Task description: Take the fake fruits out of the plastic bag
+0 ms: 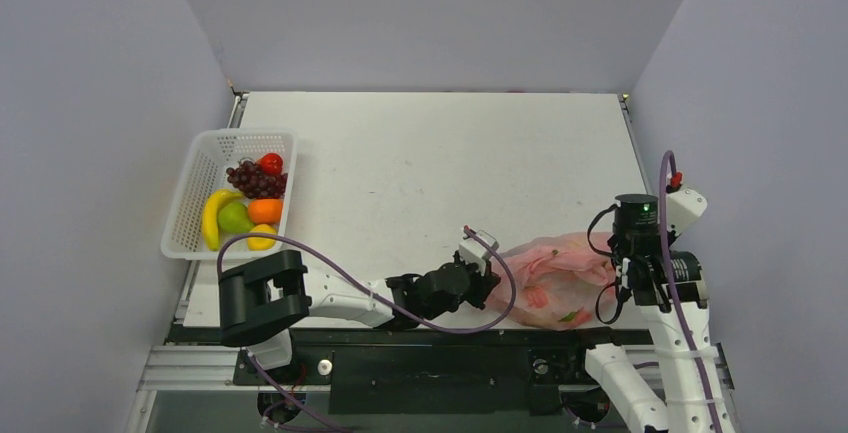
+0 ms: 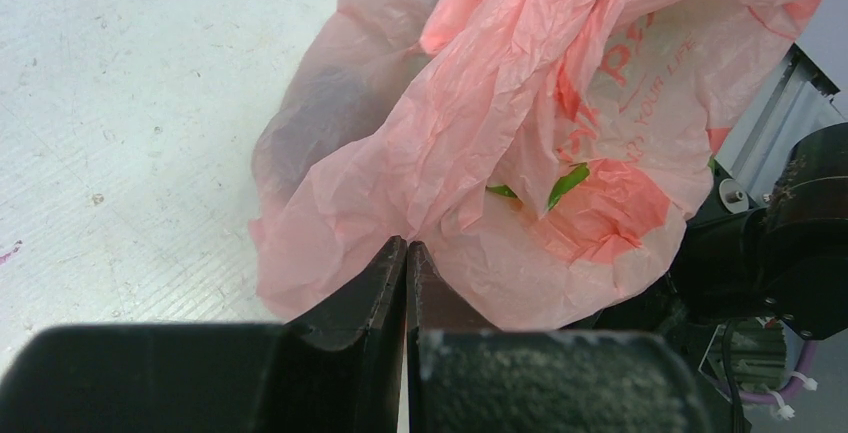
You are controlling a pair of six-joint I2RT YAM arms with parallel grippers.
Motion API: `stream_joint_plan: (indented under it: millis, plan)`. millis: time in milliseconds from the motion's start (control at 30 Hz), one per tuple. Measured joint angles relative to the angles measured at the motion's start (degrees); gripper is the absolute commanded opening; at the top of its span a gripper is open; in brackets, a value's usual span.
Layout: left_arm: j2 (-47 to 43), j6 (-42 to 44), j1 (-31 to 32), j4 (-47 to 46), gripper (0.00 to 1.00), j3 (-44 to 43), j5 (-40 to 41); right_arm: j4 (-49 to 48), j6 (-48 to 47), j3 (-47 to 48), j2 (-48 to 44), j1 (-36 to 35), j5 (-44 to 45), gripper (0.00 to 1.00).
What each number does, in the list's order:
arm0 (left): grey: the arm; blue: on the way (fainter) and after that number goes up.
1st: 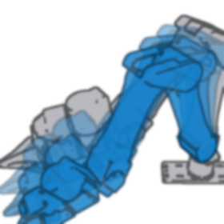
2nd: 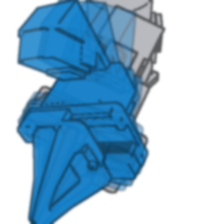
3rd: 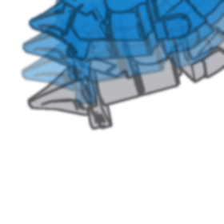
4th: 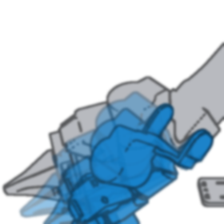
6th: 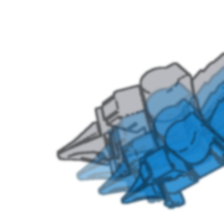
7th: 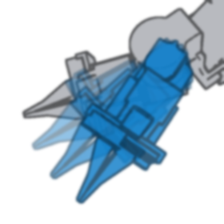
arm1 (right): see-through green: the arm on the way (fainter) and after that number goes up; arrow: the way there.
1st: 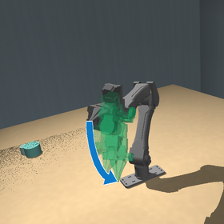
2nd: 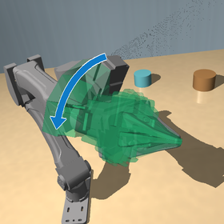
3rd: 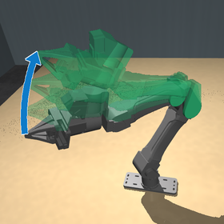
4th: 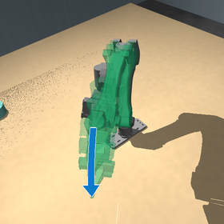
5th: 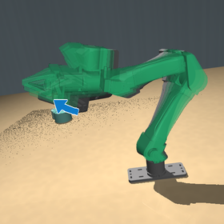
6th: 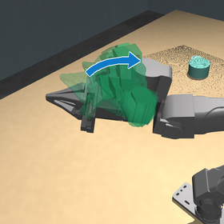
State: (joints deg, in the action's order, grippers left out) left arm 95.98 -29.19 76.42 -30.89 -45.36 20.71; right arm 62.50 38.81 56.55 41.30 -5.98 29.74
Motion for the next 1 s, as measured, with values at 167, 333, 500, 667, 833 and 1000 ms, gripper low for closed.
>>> stream_joint_plan:
  millis: [167,333,500,667,833,1000]
  plan:
    - [-1.03,0.90,0.00,-0.68,0.00,0.57,-0.13,0.55,-1.99,3.56,1.57,0.76,1.16,0.20]
    - [-1.05,1.86,0.00,-0.70,0.00,0.59,-0.42,0.09,-4.81,5.07,4.70,0.79,-6.93,0.46]
    - [-1.05,2.47,0.00,-1.84,0.00,0.57,-1.31,1.68,-5.16,4.26,2.12,-0.42,-15.47,0.53]
    - [-1.05,2.84,0.00,-2.34,0.00,0.52,-1.60,7.48,-4.79,3.43,-0.46,-4.83,-17.55,0.64]
    - [-1.05,3.32,-0.04,-2.14,0.00,0.07,-1.55,13.14,-3.67,3.17,-1.18,-8.37,-16.79,0.73]
    - [-1.05,3.54,-0.04,-1.81,0.00,-1.05,-1.68,12.72,-0.90,-2.58,-3.37,-8.37,-17.44,0.70]
